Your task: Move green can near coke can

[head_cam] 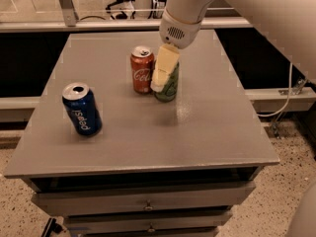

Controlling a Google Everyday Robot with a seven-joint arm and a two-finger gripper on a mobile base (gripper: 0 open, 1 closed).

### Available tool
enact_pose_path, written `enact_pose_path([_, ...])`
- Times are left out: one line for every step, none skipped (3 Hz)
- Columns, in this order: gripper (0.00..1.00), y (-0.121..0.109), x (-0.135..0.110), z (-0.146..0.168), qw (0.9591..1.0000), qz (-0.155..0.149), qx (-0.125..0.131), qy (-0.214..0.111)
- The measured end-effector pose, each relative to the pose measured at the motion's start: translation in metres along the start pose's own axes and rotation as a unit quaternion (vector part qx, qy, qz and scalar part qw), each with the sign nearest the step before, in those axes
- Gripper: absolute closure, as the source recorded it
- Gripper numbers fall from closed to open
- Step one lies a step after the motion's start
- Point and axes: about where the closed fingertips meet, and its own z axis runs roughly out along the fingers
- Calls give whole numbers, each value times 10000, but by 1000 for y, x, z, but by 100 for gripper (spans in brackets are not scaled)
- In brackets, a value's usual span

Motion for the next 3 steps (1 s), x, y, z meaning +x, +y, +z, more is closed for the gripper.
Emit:
enact_pose_path([0,2,3,-6,9999,-113,27,-94])
enact_pose_path([0,4,5,-11,9995,-247,36,-193])
enact_pose_path([0,5,7,-14,9990,-363,30,-278])
